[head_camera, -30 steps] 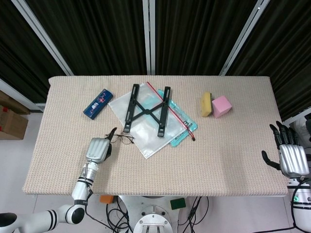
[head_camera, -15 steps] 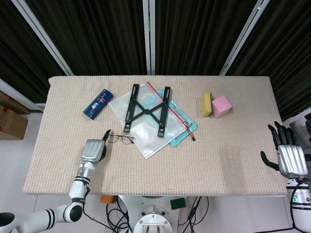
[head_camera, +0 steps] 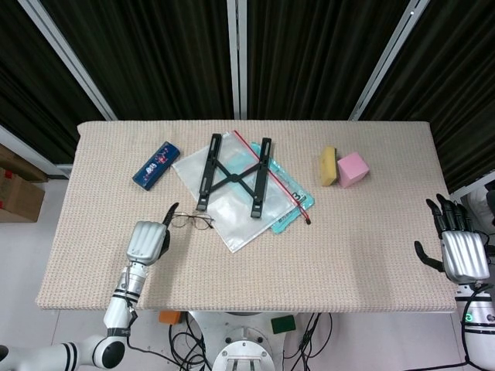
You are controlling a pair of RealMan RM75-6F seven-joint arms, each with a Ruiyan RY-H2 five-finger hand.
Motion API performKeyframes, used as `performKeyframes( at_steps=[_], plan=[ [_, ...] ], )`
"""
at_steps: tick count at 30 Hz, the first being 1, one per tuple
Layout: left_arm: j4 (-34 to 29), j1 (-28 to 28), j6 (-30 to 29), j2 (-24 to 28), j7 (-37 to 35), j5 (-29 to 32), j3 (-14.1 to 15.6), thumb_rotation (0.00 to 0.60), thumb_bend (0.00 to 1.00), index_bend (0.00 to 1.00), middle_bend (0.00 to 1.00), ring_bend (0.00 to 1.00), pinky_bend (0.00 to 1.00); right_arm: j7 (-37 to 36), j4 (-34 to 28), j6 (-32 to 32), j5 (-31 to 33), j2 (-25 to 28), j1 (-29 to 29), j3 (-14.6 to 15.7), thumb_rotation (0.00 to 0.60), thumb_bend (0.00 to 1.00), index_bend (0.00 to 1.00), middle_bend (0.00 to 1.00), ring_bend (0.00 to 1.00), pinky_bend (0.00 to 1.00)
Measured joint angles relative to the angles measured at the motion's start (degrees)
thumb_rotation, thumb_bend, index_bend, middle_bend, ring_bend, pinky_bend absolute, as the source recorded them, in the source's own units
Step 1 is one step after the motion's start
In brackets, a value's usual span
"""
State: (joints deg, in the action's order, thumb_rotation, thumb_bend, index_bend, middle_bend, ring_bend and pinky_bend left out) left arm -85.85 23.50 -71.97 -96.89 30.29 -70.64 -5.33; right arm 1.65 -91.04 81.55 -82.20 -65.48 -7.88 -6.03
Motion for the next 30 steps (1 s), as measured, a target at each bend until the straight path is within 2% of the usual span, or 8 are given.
performKeyframes(
  at_steps=[6,30],
  plan=[
    [-1.72,0.35,2.95,0.32,4.07,3.29,1.27,0.6,0.73,0.0,1.0,0.95,1.0,0.12,-0.33,0.49,0.17,0.66,0.23,-0.22,0.592,0.39,0.0,0.0,0.0,0.0],
    [0.48,2.3,6.91,-0.71,5.87,9.09,0.53,0.6,0.74,0.0,1.0,0.95,1.0,-0.12,0.52,-0.43,0.8,0.03,0.03,-0.11,0.597,0.39,0.0,0.0,0.0,0.0]
  ],
)
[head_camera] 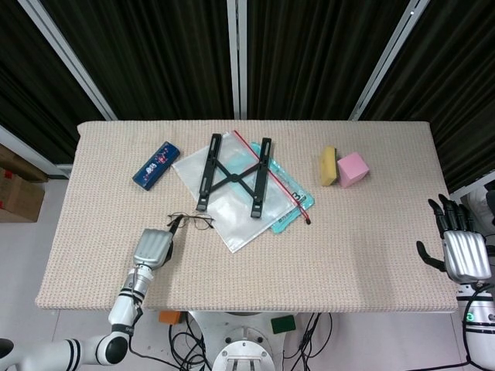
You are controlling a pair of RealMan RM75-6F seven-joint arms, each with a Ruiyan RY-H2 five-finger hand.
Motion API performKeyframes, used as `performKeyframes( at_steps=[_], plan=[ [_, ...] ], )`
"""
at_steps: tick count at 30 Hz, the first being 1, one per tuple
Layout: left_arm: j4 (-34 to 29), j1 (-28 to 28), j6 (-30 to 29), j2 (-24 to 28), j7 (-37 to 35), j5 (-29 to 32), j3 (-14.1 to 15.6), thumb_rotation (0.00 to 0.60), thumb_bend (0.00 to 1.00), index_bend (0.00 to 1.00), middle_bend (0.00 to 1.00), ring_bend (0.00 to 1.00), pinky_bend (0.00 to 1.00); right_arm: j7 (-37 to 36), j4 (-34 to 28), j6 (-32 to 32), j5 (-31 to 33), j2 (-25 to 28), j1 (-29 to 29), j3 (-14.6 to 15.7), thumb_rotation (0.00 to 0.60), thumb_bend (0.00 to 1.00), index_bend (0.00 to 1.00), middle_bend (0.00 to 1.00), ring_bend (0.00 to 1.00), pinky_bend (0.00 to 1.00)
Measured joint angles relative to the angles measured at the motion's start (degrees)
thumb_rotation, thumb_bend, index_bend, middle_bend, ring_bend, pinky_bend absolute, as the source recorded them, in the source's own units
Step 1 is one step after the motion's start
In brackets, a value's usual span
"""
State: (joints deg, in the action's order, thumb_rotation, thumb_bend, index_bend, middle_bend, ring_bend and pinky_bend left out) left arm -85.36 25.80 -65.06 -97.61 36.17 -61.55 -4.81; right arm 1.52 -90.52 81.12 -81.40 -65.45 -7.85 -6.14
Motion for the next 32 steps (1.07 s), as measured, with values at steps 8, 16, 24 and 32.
performKeyframes(
  at_steps=[8,16,24,32],
  plan=[
    [-0.47,0.18,-0.94,0.39,-0.63,0.01,-0.49,0.6,0.74,0.0,1.0,0.95,1.0,-0.32,0.13,0.2,-0.1,0.06,0.06,-0.05,0.596,0.39,0.0,0.0,0.0,0.0],
    [-4.67,-1.88,-9.82,4.73,-7.75,-8.55,-1.87,0.6,0.52,0.01,0.94,0.9,0.97,-0.55,0.21,1.11,-0.86,0.51,0.59,0.3,0.597,0.39,0.0,0.0,0.0,0.0],
    [-5.39,-9.76,-23.01,17.23,-23.29,-20.04,1.59,0.221,0.07,0.08,0.07,0.06,0.35,-0.34,4.38,1.59,-0.64,-0.11,2.7,2.24,0.596,0.37,0.0,0.0,0.0,0.0],
    [-1.92,-18.09,-25.62,25.88,-30.34,-25.26,9.0,0.006,0.03,0.07,0.0,0.0,0.17,-0.49,7.57,2.68,0.16,-0.68,5.71,4.11,0.597,0.33,0.0,0.0,0.0,0.0]
  ],
)
